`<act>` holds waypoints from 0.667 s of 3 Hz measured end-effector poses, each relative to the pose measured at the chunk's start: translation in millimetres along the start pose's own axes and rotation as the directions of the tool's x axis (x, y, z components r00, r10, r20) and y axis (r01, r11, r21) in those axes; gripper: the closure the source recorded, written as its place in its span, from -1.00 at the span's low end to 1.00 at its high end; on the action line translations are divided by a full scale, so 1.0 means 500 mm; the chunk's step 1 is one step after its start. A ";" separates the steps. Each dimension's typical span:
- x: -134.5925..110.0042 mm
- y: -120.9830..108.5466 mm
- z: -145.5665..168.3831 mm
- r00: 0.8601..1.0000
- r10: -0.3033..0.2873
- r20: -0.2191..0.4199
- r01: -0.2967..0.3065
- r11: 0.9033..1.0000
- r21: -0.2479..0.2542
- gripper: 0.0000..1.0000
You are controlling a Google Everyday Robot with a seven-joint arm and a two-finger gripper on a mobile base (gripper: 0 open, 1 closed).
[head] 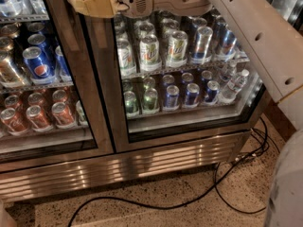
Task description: Open right fridge door
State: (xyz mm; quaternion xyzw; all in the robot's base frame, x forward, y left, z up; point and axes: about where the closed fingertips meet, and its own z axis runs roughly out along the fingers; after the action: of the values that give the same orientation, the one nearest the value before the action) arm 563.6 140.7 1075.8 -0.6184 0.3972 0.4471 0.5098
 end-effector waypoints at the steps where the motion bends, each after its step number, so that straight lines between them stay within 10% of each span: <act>1: -0.002 -0.002 0.002 1.000 0.002 0.000 -0.002 1.000 0.003 1.00; 2: -0.002 -0.002 0.002 1.000 0.002 0.000 -0.002 1.000 0.003 1.00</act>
Offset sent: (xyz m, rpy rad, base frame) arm -0.2898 0.1170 0.1148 0.0617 0.1778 -0.1719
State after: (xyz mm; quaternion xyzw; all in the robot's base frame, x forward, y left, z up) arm 564.3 141.8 1077.0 -0.6173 0.3986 0.4471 0.5102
